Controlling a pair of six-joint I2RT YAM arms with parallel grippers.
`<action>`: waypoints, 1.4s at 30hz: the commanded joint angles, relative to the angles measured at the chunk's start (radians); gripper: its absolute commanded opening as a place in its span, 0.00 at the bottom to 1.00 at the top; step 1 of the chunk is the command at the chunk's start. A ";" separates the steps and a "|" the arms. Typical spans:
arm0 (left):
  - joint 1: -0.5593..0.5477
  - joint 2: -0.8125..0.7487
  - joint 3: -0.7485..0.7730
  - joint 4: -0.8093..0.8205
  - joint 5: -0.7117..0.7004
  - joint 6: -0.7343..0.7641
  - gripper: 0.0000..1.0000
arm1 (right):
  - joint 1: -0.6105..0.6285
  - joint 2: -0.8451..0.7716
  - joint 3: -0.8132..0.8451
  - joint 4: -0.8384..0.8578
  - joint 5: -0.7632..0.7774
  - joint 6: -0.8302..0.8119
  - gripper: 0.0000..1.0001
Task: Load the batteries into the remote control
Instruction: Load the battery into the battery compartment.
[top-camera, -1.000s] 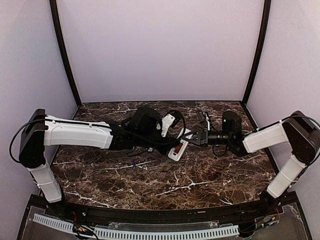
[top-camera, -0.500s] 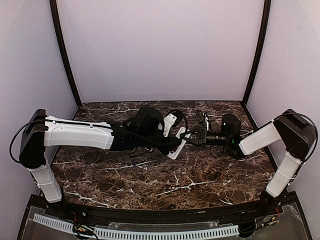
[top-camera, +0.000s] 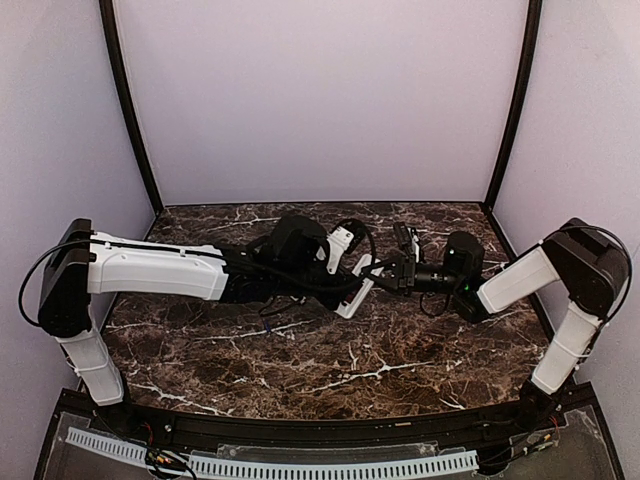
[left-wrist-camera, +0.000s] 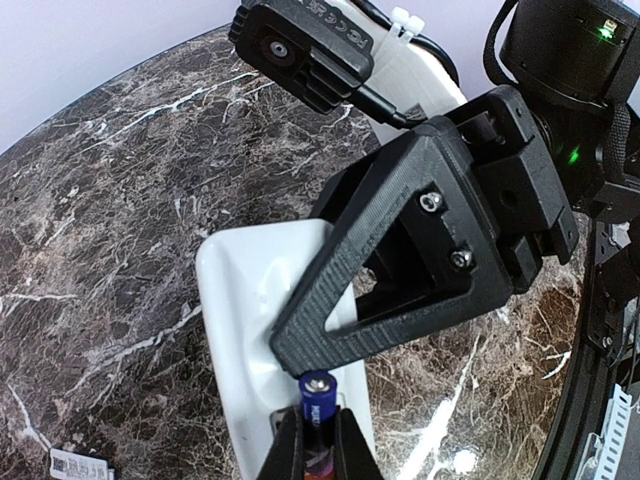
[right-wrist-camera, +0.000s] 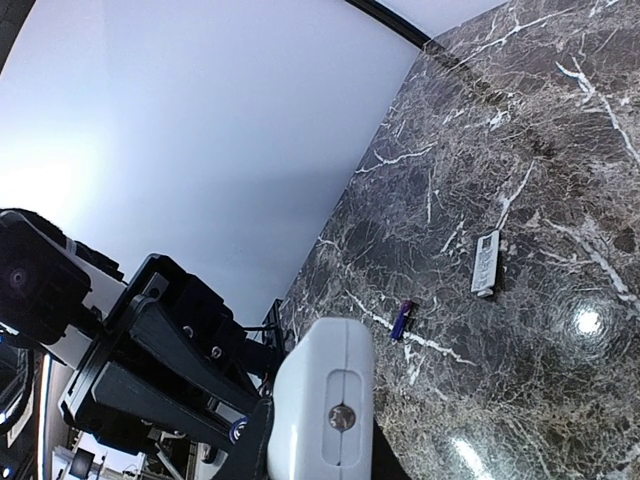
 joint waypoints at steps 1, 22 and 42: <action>0.008 0.011 -0.026 -0.078 -0.021 -0.008 0.00 | 0.016 -0.002 0.005 0.154 -0.056 0.029 0.00; 0.009 0.018 -0.048 -0.258 0.070 -0.012 0.00 | 0.010 -0.041 0.012 0.157 -0.046 -0.003 0.00; 0.009 0.148 0.017 -0.398 0.140 -0.005 0.00 | 0.009 -0.096 0.027 0.138 -0.049 -0.058 0.00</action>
